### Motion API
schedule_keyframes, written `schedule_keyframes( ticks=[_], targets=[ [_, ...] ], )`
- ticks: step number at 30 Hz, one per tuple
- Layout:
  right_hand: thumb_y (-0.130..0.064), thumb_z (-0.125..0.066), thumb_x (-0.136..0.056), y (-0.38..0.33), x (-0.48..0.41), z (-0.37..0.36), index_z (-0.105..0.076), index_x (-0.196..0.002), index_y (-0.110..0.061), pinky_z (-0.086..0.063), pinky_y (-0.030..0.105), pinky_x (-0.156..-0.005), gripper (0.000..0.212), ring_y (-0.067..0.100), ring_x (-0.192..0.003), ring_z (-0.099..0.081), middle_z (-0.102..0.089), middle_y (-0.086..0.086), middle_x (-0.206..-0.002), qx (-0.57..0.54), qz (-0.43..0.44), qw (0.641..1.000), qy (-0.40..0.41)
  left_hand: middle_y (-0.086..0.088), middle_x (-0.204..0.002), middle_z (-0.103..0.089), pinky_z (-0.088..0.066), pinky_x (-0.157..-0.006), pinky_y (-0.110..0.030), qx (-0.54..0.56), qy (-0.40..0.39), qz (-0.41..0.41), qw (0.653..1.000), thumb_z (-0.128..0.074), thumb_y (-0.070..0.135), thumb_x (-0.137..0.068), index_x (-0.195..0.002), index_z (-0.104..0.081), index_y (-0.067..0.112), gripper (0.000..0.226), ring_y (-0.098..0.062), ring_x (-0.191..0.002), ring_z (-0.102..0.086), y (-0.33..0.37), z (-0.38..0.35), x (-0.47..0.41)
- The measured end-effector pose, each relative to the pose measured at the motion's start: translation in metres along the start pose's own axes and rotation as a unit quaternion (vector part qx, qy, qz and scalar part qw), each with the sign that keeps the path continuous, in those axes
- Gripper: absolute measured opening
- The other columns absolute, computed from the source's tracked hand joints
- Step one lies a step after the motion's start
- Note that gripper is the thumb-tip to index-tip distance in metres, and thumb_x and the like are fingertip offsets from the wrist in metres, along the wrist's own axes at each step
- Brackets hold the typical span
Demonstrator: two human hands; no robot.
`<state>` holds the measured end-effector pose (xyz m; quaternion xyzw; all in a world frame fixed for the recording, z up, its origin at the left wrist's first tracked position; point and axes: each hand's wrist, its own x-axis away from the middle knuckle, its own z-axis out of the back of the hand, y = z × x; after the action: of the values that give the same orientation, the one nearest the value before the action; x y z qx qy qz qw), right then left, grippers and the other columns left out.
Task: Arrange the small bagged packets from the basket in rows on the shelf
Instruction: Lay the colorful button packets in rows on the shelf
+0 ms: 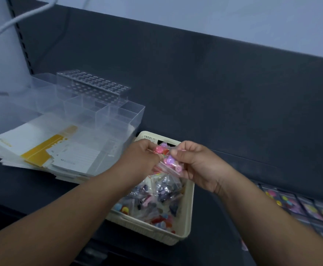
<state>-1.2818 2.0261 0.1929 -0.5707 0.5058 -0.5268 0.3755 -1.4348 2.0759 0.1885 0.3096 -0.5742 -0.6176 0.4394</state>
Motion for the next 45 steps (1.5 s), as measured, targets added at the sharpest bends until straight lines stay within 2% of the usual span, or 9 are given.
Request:
schedule_keyframes(
  ticks=[6, 14, 17, 20, 25, 28, 35, 40, 45],
  targets=[
    [-0.021, -0.065, -0.087, 0.004, 0.039, 0.04, -0.046, -0.067, -0.021, -0.039, 0.019, -0.045, 0.028, 0.008, -0.047, -0.052, -0.059, -0.002, -0.057, 0.063, 0.038, 0.993, 0.093, -0.013, -0.087, -0.073, -0.053, -0.065, -0.027, 0.111, -0.084, 0.053, 0.989, -0.06, 0.02, -0.091, -0.09, -0.058, 0.015, 0.006, -0.023, -0.075, -0.07, 0.019, -0.054, 0.02],
    [-0.043, -0.054, -0.091, 0.009, 0.111, 0.129, -0.054, -0.081, -0.017, -0.038, 0.022, -0.047, 0.028, 0.01, -0.05, -0.053, -0.061, 0.001, -0.061, 0.064, 0.024, 0.99, 0.127, -0.002, -0.082, -0.067, -0.05, -0.061, -0.02, 0.023, -0.085, 0.013, 0.996, -0.063, -0.004, -0.083, -0.092, -0.058, 0.014, 0.021, -0.012, -0.072, -0.062, 0.025, -0.157, 0.041],
    [-0.044, -0.062, -0.086, 0.012, 0.143, 0.167, -0.058, -0.095, -0.017, -0.047, 0.027, -0.065, 0.029, 0.015, -0.075, -0.061, -0.067, 0.001, -0.085, 0.06, 0.032, 0.993, 0.099, -0.004, -0.084, -0.068, -0.05, -0.061, -0.022, -0.006, -0.095, 0.007, 0.995, -0.064, -0.003, -0.081, -0.092, -0.06, 0.014, 0.021, -0.012, -0.074, -0.063, 0.028, -0.198, 0.053],
    [-0.022, -0.078, -0.071, 0.015, 0.174, 0.201, -0.057, -0.117, -0.022, -0.05, 0.033, -0.089, 0.051, 0.017, -0.1, -0.064, -0.066, 0.0, -0.109, 0.083, 0.05, 0.993, 0.069, -0.006, -0.079, -0.066, -0.051, -0.062, -0.027, -0.054, -0.123, -0.018, 0.991, -0.065, -0.007, -0.078, -0.092, -0.061, 0.01, 0.023, -0.015, -0.068, -0.061, 0.032, -0.238, 0.068],
    [-0.001, -0.068, -0.081, 0.022, 0.221, 0.251, -0.065, -0.084, -0.01, -0.048, 0.029, -0.06, 0.01, 0.023, -0.066, -0.059, -0.065, 0.013, -0.078, 0.107, 0.053, 0.988, 0.099, -0.005, -0.071, -0.064, -0.049, -0.055, -0.02, -0.148, -0.176, -0.061, 0.971, -0.066, -0.011, -0.073, -0.088, -0.065, 0.009, 0.025, -0.006, -0.056, -0.057, 0.036, -0.299, 0.09],
    [-0.001, -0.064, -0.084, 0.033, 0.241, 0.276, -0.057, -0.073, -0.014, -0.045, 0.02, -0.044, 0.019, 0.011, -0.052, -0.056, -0.061, 0.004, -0.063, 0.048, 0.019, 0.989, 0.138, -0.013, -0.083, -0.068, -0.053, -0.067, -0.032, -0.097, -0.143, -0.025, 0.985, -0.066, -0.011, -0.074, -0.092, -0.065, 0.011, 0.028, -0.018, -0.07, -0.062, 0.033, -0.327, 0.094],
    [-0.012, -0.066, -0.085, 0.044, 0.27, 0.317, -0.062, -0.086, -0.018, -0.049, 0.026, -0.069, 0.007, 0.009, -0.064, -0.059, -0.065, -0.003, -0.071, 0.04, -0.018, 0.994, 0.104, -0.004, -0.07, -0.056, -0.041, -0.046, -0.02, -0.131, -0.158, -0.004, 0.979, -0.059, -0.008, -0.083, -0.078, -0.059, 0.016, 0.024, -0.01, -0.052, -0.049, 0.025, -0.37, 0.101],
    [-0.002, -0.065, -0.084, 0.048, 0.28, 0.333, -0.062, -0.078, -0.016, -0.048, 0.023, -0.061, 0.015, 0.008, -0.056, -0.06, -0.065, -0.001, -0.068, 0.106, -0.038, 0.985, 0.134, -0.005, -0.081, -0.061, -0.047, -0.061, -0.029, -0.167, -0.177, -0.018, 0.97, -0.056, -0.009, -0.084, -0.086, -0.06, 0.022, 0.031, -0.014, -0.057, -0.053, 0.027, -0.385, 0.102],
    [-0.007, -0.066, -0.084, 0.051, 0.296, 0.346, -0.061, -0.081, -0.017, -0.048, 0.019, -0.058, 0.012, 0.008, -0.067, -0.064, -0.067, -0.002, -0.074, 0.131, -0.056, 0.983, 0.115, -0.005, -0.076, -0.058, -0.043, -0.052, -0.022, -0.202, -0.195, -0.026, 0.96, -0.052, -0.01, -0.082, -0.088, -0.059, 0.019, 0.031, -0.013, -0.056, -0.051, 0.025, -0.403, 0.105]
  ],
)
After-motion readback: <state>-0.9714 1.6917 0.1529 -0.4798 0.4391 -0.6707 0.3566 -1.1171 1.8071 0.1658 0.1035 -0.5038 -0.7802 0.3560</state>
